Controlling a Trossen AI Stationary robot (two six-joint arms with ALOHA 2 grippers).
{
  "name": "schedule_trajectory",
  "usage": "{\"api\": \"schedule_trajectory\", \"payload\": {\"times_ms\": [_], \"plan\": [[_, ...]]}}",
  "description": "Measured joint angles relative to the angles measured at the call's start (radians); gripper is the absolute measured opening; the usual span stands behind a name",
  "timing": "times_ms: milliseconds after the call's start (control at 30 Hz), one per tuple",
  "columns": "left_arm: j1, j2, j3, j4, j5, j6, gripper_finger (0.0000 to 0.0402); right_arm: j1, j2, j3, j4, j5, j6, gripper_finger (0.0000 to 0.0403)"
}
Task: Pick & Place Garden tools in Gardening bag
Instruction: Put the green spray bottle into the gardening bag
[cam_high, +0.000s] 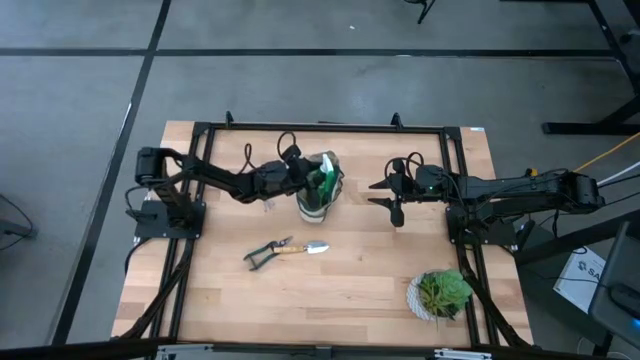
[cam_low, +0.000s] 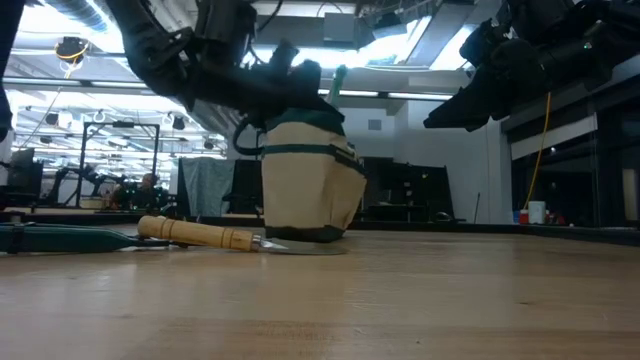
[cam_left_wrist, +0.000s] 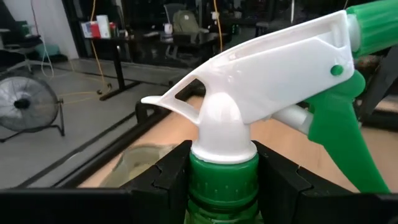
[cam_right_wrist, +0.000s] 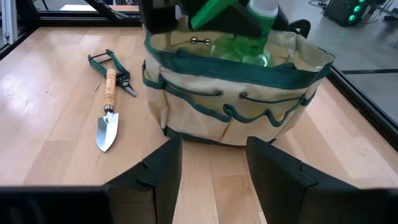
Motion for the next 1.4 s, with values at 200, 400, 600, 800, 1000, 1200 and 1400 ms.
{"api": "schedule_trajectory", "payload": {"times_ms": [200,400,600,800,1000,1200,1400], "plan": [[0.002,0.024,0.0,0.025,0.0,0.007,0.0141,0.0,0.0,0.0,0.0,0.0,0.0,0.0181],[0.003,0.014,0.0,0.037,-0.008,0.089,0.015,0.0,0.0,0.0,0.0,-0.001,0.0,0.0181],[0.009,0.014,0.0,0.036,-0.024,0.117,0.0179,0.0,0.0,0.0,0.0,-0.004,0.0,0.0181],[0.015,-0.019,0.0,0.023,-0.038,0.153,0.0212,0.0,0.0,0.0,0.0,-0.003,0.0,0.0181],[0.014,-0.103,0.0,-0.067,-0.043,0.155,0.023,0.0,0.0,0.0,0.0,-0.003,0.0,0.0181],[0.014,-0.139,0.0,-0.257,-0.073,0.129,0.0229,0.0,0.0,0.0,0.0,-0.003,0.0,0.0181],[-0.001,-0.146,-0.001,-0.38,-0.056,0.138,0.0229,0.0,0.0,0.0,0.0,-0.003,0.0,0.0181]]}}
